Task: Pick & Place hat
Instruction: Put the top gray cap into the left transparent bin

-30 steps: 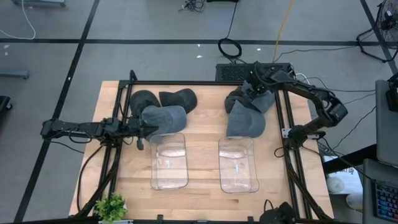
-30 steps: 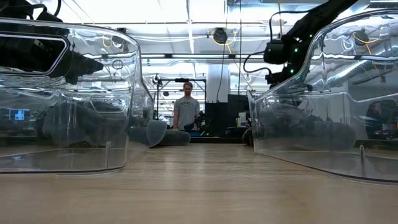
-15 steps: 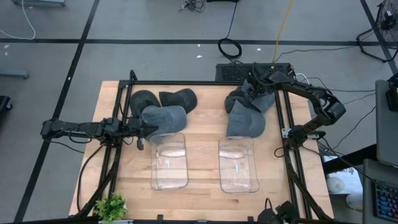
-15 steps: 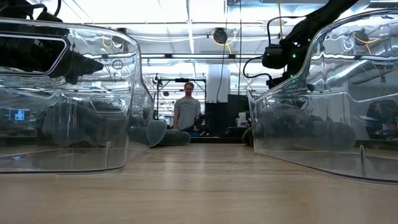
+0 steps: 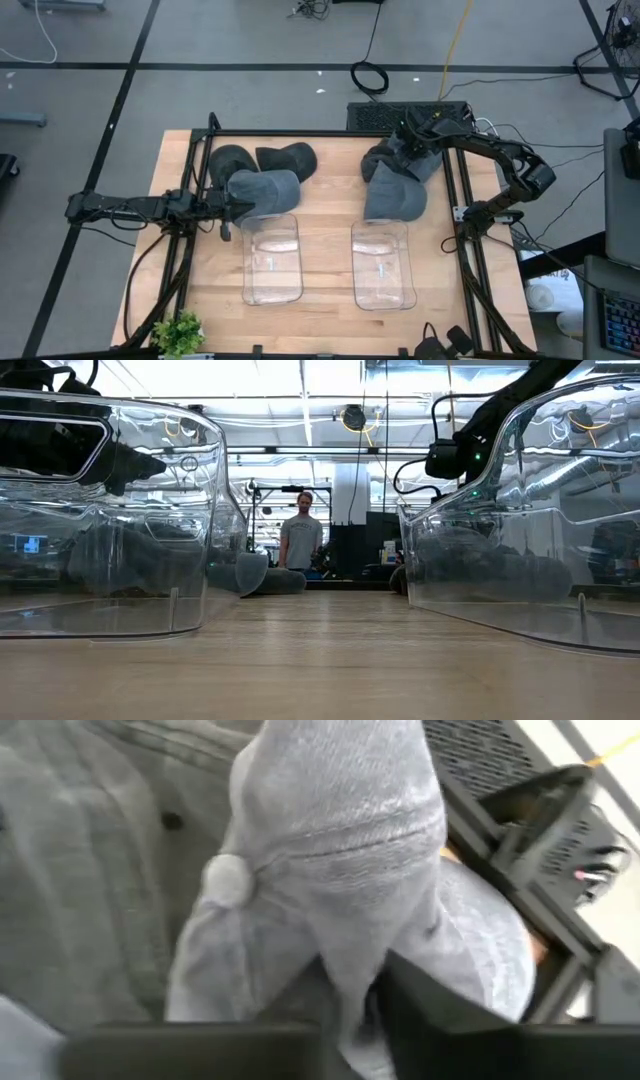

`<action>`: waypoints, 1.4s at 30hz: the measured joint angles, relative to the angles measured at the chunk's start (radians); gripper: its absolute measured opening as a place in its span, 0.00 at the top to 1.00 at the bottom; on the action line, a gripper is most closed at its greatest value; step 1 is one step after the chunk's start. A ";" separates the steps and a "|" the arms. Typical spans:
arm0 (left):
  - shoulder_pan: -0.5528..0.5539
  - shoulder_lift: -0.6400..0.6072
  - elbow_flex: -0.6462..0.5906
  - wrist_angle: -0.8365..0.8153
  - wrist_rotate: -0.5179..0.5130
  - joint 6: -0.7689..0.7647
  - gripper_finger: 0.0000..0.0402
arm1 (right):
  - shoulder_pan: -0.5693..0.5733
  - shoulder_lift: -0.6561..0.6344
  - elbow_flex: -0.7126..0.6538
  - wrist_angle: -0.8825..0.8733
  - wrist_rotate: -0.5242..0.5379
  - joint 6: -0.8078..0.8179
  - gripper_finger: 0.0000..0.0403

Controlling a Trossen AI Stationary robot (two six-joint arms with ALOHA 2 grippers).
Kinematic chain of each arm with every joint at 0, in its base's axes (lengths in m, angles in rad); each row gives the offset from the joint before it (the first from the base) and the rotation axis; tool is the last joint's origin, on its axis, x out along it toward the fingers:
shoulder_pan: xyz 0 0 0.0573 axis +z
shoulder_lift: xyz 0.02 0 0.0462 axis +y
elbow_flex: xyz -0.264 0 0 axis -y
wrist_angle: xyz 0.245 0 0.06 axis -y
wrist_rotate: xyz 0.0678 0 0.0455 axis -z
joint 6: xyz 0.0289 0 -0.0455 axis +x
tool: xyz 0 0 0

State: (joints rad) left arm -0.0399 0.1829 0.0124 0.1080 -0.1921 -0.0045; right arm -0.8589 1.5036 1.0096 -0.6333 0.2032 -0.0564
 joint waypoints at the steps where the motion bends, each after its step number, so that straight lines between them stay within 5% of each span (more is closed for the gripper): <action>1: 0.000 0.000 0.000 0.000 0.000 0.000 0.91 | 0.000 0.000 0.000 0.004 -0.018 -0.009 0.97; 8: 0.000 0.000 0.000 0.000 0.000 0.000 0.91 | 0.011 -0.071 -0.001 0.017 -0.025 -0.035 0.99; 16: 0.000 0.000 0.000 0.000 0.000 0.000 0.91 | 0.067 -0.335 -0.001 0.087 -0.036 -0.021 1.00; 29: 0.000 0.000 0.000 0.000 0.000 0.000 0.91 | 0.317 -0.657 -0.079 0.254 -0.517 0.088 1.00; 36: 0.000 0.000 0.000 0.000 0.000 0.000 0.91 | 0.475 -0.670 -0.188 0.423 -0.514 0.102 1.00; 42: 0.000 0.000 0.000 0.000 0.000 0.000 0.91 | 0.620 -0.630 -0.213 0.569 -0.405 0.103 1.00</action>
State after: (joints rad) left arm -0.0395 0.1829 0.0124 0.1078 -0.1921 -0.0048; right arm -0.2386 0.8737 0.7967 -0.0644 -0.2014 0.0462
